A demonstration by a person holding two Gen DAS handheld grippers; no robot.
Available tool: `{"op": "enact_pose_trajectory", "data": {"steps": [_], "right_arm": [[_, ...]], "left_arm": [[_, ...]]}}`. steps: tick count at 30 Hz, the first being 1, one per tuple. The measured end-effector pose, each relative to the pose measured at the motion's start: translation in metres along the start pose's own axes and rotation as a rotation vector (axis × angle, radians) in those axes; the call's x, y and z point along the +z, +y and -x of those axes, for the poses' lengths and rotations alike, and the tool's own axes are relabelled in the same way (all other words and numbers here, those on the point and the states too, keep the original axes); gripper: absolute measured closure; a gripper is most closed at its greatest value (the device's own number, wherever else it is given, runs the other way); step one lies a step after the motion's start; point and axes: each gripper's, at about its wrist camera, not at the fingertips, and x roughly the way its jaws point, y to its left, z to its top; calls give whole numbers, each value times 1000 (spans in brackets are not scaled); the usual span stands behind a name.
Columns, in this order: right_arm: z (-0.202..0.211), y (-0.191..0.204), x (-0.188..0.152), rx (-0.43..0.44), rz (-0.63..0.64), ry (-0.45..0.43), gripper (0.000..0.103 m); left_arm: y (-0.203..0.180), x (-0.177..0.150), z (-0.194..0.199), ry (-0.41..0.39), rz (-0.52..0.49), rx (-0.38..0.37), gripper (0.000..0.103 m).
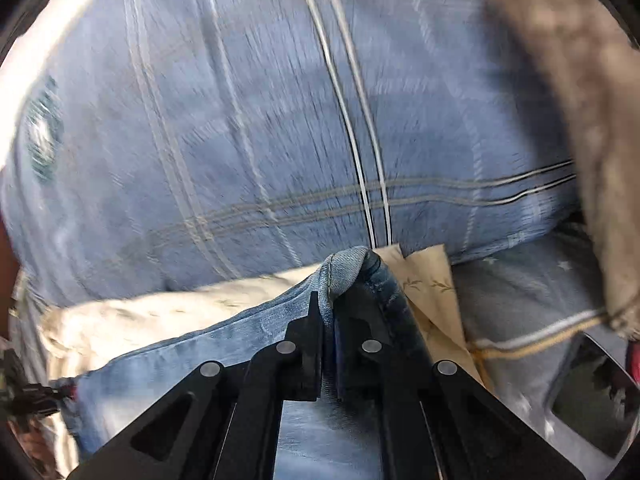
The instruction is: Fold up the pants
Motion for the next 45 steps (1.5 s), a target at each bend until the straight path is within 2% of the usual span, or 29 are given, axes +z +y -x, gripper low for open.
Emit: {"op": "enact_pose_trajectory", "data": {"steps": [3,5,10,14,18,20,23,25,27,30,32,33,36,38,41,43,45], "right_arm": [[55,4,-15,17,7,-56,100],[86,-2,-30,32,0,-84,100],[162,-35,-107,54,-44,-122,100],[185,-67,-189,11,-106,-82,99],[181,-82,-263,-64,-160,34,84],[191,-84,-287,-73,-183,48,82],[214,-78,-310,-69,-227,12,73],[226,-67,-320,-11,-261,-14,54],[230,-49,-325,46,-270,-37,46],[225,-19,-323,50,-251,-46,42],[211,1,-325,131,-244,-11,39],[198,15,-325,208,-255,33,39],[163,51,-332,378,-284,157,39],[147,73,-336,455,-296,198,39],[120,104,-341,602,-364,271,39],[106,118,-342,649,-391,294,37],[94,129,-339,656,-403,300,36]], "left_arm": [[-18,-22,41,-82,-85,7,89],[-23,-41,70,-118,-131,-16,89],[-20,-98,114,-156,-218,-61,88],[4,-150,110,-113,-239,-98,85],[38,-186,85,15,-216,-95,81],[55,-198,84,72,-192,-143,81],[73,-209,101,92,-161,-225,75],[81,-213,115,70,-126,-238,57],[91,-219,129,46,-75,-283,44],[101,-221,137,44,-9,-335,40],[104,-221,137,51,12,-349,34],[107,-221,134,51,19,-342,30],[109,-216,119,85,57,-326,29],[109,-212,106,126,96,-346,29],[108,-207,94,146,116,-330,29],[108,-203,86,164,134,-329,29],[110,-200,79,181,151,-324,29]]}}
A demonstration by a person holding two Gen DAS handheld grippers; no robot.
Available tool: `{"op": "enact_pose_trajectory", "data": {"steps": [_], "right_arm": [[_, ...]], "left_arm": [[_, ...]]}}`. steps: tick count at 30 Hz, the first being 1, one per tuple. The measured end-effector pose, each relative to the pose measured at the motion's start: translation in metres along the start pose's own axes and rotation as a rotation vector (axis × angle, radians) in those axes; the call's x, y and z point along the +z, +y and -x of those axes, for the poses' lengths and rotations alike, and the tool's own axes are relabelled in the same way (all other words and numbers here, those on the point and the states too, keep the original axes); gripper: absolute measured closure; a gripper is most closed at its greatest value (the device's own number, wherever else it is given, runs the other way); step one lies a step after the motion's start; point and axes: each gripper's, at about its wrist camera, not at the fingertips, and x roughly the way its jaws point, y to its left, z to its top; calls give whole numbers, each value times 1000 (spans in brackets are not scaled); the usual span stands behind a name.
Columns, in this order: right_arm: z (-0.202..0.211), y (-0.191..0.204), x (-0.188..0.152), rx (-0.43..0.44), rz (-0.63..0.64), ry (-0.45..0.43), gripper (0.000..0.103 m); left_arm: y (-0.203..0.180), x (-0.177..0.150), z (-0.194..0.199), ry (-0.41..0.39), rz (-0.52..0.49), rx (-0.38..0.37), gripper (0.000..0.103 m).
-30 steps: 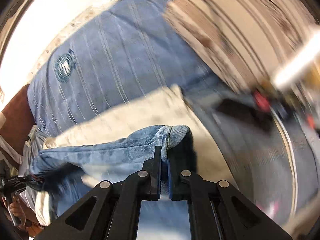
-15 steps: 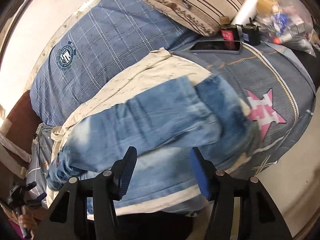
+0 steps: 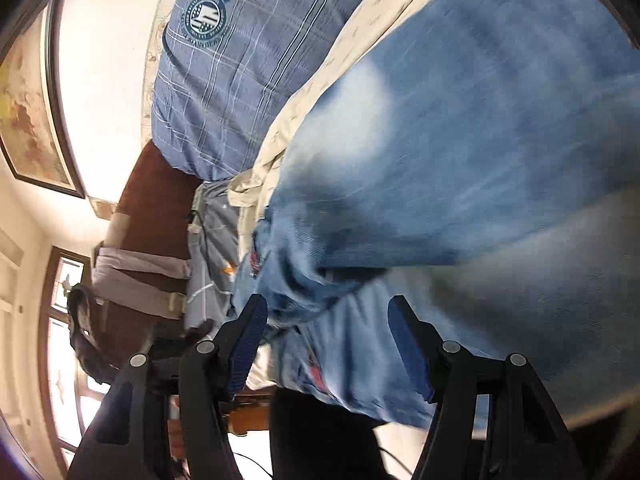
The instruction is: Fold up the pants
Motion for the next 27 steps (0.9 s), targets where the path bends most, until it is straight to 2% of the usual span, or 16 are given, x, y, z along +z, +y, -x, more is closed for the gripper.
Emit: {"op": "enact_pose_trajectory", "data": {"steps": [4,5,6,7,8,9,10,13,17,22,25,27], "right_arm": [[-17,-2,12,10,-33,-39,36],[-19,-1,15,29,-34,-50,39],[-20,0,15,47,-23,-59,55],[-21,3,14,36,-3,-59,86],[-20,6,13,22,25,-55,93],[-16,11,11,7,58,-62,92],[-11,16,9,0,85,-72,92],[4,28,-3,-8,158,-72,94],[27,37,-30,-19,229,-54,94],[37,21,-70,-59,235,5,94],[23,-4,-82,-101,179,56,94],[14,-15,-81,-123,151,65,92]], "left_arm": [[-1,13,-17,11,12,58,29],[-2,17,-20,10,11,70,29],[-2,20,-23,15,12,76,31],[-3,22,-23,17,10,69,46],[-5,23,-22,21,2,57,56],[-7,23,-21,26,-9,52,67],[-10,22,-15,20,-32,45,71],[-16,11,1,-17,-79,38,72],[-14,-13,16,-26,-122,39,72],[9,-50,21,-2,-160,105,72],[32,-53,10,16,-124,169,72],[46,-48,2,50,-67,158,72]]}}
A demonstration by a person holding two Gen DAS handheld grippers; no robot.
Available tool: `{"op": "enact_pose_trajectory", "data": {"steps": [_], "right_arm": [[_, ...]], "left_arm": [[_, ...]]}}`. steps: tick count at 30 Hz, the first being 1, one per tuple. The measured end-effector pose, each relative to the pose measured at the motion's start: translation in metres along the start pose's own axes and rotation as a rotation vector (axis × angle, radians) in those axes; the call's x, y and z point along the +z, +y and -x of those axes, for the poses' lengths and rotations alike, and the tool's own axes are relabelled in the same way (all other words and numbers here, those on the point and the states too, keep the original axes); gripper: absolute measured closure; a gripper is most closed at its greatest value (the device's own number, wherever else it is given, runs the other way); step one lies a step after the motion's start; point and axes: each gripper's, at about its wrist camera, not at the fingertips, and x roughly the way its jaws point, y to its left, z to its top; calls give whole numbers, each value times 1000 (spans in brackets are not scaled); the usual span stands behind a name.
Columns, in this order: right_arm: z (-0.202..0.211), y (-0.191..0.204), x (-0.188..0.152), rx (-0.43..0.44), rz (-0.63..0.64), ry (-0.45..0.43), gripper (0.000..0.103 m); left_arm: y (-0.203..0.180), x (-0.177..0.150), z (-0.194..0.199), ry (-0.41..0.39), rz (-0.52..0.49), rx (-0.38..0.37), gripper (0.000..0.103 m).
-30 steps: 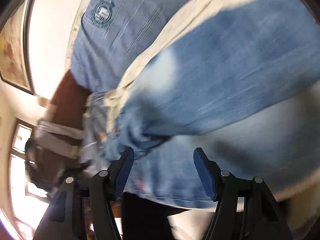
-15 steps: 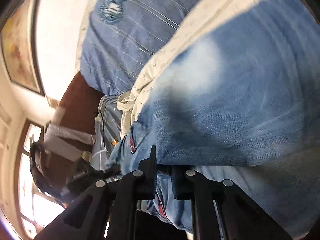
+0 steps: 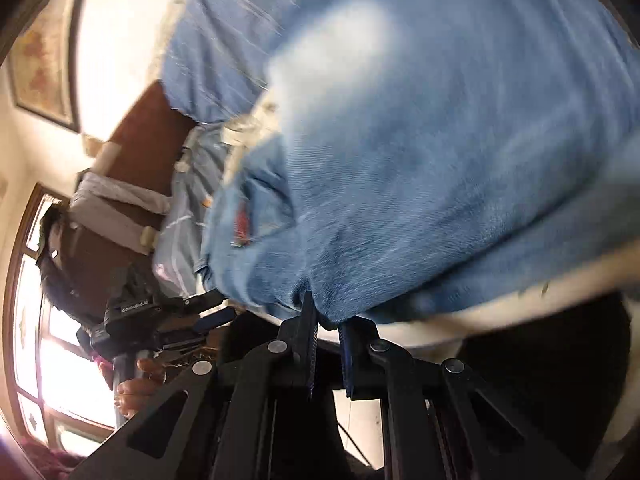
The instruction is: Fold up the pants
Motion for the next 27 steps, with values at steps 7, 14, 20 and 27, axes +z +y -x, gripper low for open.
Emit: {"op": "enact_pose_trajectory", "data": {"steps": [7,14,20,27], "right_arm": [[29,-16,7,35,-42,-50,74],[148,-89,19,-21,-235,-396,56],[194,-144,39,-64,-384,-551,55],[188,-134,95,-126,-280,-490,100]], "left_arm": [[-2,-12,24,-26,-38,-72,66],[-46,-34,40,-79,-225,-129,27],[-58,-21,-12,22,-195,-24,27],[-71,9,-36,49,-153,71,82]]}}
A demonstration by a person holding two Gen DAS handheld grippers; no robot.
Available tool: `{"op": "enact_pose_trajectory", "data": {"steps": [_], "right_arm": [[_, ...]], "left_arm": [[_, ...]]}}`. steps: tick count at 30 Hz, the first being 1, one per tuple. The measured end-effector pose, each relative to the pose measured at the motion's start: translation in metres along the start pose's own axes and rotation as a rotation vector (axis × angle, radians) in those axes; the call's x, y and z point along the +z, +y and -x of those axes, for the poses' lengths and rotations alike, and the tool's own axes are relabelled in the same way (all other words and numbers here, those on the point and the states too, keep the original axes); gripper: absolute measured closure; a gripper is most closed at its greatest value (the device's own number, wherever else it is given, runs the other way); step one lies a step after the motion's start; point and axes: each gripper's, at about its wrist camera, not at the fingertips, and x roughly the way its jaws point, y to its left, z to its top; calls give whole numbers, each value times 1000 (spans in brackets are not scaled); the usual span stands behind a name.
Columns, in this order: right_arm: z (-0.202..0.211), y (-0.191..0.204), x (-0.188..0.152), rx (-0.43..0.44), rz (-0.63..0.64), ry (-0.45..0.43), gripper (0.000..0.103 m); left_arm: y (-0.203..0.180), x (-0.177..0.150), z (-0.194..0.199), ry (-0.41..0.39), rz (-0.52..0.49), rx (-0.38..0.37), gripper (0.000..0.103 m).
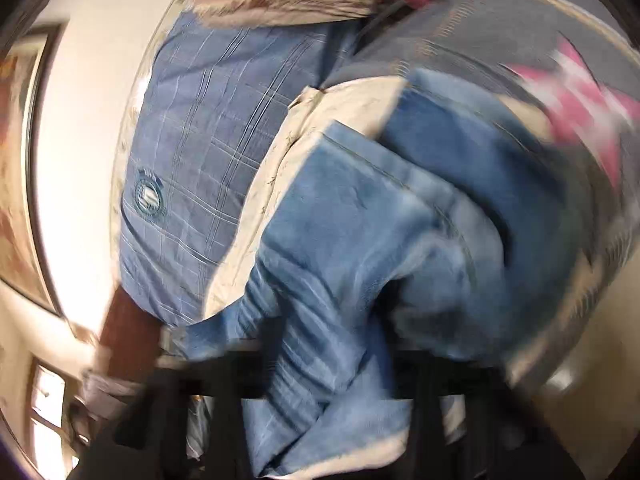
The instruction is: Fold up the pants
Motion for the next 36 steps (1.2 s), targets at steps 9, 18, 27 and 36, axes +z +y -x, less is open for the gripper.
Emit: {"op": "enact_pose_trajectory", "data": {"steps": [9,18,27,36], "right_arm": [[75,12,6,-90,206,-140,100],[75,-24,-22,-41,63,-132,100],[57,-67,-54,-172,-83,-107,96],[110,20,-63,-319,176,-247,70]], "left_arm": [[-18,-29,21,-63,-131,-32,89],[4,-33,4,35,-60,-1,90],[32,-30,-13,104,27,-1,84],[50,-55,87,3,-215,-94,62]]}}
